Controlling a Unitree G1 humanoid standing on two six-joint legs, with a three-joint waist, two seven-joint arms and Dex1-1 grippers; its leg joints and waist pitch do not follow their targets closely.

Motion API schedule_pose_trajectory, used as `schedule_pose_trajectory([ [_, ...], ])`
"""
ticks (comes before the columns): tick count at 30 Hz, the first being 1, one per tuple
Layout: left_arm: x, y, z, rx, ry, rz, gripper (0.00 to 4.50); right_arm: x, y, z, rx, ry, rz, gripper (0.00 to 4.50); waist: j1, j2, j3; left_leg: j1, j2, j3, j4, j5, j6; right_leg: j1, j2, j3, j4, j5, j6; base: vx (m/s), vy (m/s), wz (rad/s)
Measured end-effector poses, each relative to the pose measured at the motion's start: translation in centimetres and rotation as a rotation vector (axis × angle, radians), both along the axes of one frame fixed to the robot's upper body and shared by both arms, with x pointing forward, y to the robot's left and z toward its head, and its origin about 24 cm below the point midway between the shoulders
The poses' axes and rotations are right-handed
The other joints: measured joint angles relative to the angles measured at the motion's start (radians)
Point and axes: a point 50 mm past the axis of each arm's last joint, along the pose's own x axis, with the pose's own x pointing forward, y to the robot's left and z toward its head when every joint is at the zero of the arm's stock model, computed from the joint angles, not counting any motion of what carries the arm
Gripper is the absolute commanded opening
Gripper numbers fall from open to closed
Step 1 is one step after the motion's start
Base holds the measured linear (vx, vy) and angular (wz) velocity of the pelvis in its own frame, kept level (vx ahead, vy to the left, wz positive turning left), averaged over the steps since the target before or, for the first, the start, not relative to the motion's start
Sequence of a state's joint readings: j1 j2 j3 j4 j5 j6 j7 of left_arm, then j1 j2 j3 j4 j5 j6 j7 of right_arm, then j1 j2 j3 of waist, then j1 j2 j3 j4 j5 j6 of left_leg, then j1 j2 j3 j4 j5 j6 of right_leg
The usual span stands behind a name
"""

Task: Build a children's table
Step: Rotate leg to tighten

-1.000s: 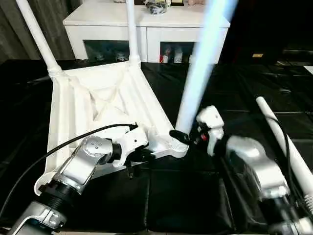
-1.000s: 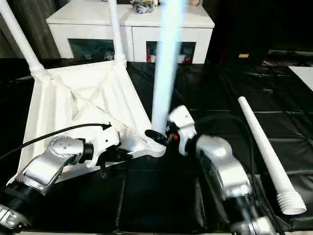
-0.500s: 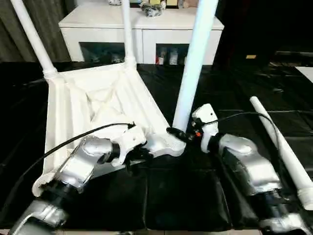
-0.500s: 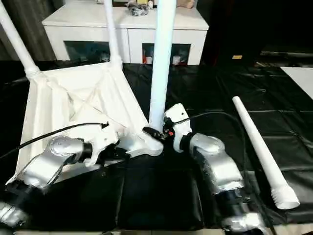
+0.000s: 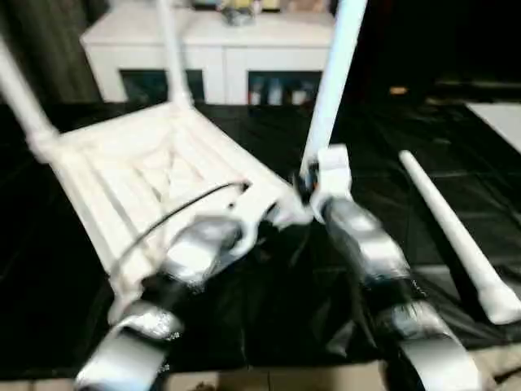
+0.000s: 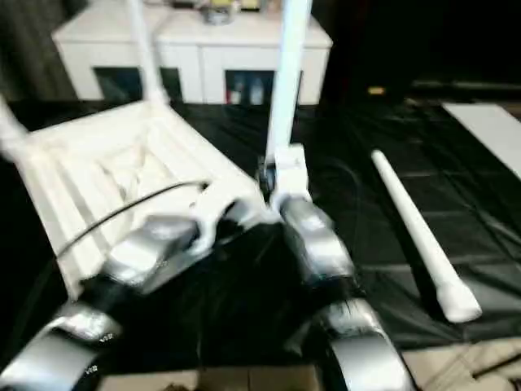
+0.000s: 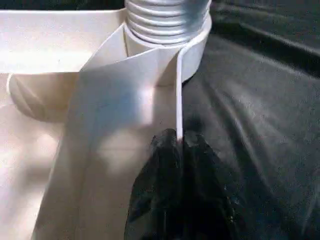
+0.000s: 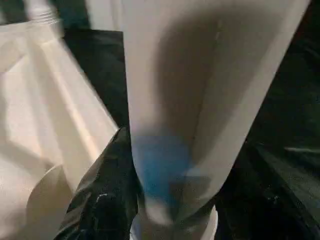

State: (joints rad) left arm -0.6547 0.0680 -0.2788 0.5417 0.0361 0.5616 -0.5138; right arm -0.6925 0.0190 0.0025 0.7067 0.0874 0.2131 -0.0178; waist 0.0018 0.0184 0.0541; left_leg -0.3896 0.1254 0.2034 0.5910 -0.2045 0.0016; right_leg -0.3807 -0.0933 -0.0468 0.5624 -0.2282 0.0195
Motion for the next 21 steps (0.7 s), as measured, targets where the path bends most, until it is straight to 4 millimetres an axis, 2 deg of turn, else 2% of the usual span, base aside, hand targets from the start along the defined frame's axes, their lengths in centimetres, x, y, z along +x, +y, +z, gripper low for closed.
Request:
schedule_pose_trajectory([
  [5,0.2,-0.4,0.3,0.023,-0.002,0.039,0.0,0.8,0.8,0.3,0.011,-0.008,-0.091,1.85,-0.002,-0.004,0.003,0.002,0.0,0.0,-0.003,0.0,0.0,-0.003,-0.001,-0.001,-0.003,0.0,0.0,0.0,0.0,0.0],
  [15,0.3,-0.2,0.4,0.02,0.0,0.062,0.0,1.2,1.4,0.3,0.002,-0.029,-0.08,1.85,-0.006,-0.004,0.003,0.004,0.0,-0.001,-0.003,0.0,0.0,-0.007,-0.001,-0.001,-0.004,0.001,-0.001,0.0,0.0,0.0],
  [16,0.4,-0.2,0.4,0.019,0.0,0.062,0.0,1.2,1.4,0.3,0.012,-0.033,-0.078,2.41,-0.006,-0.004,0.003,0.004,0.0,-0.001,-0.003,0.0,0.0,-0.008,-0.001,-0.001,-0.004,0.001,-0.002,0.0,0.0,0.0],
  [18,0.4,-0.1,0.5,0.016,-0.002,0.054,0.0,1.2,1.3,0.1,0.021,-0.029,-0.067,2.55,-0.004,-0.003,0.004,0.004,0.0,-0.001,-0.003,0.0,0.0,-0.008,-0.001,-0.001,-0.004,0.002,-0.004,0.0,0.0,0.0],
  [19,0.4,0.0,0.6,0.012,-0.003,0.038,0.0,0.8,1.1,-0.9,0.021,0.001,-0.058,2.68,-0.001,0.0,0.006,0.002,0.0,-0.001,-0.003,0.0,0.0,-0.009,-0.001,-0.001,-0.004,0.006,-0.009,0.0,0.0,0.0],
  [21,0.5,0.2,0.9,0.001,-0.014,0.023,0.0,0.8,0.9,-0.8,0.028,-0.02,-0.047,2.81,0.002,0.004,0.011,-0.001,0.0,0.003,-0.002,0.0,0.0,-0.009,-0.001,0.002,-0.004,0.014,-0.023,0.0,0.0,0.0],
])
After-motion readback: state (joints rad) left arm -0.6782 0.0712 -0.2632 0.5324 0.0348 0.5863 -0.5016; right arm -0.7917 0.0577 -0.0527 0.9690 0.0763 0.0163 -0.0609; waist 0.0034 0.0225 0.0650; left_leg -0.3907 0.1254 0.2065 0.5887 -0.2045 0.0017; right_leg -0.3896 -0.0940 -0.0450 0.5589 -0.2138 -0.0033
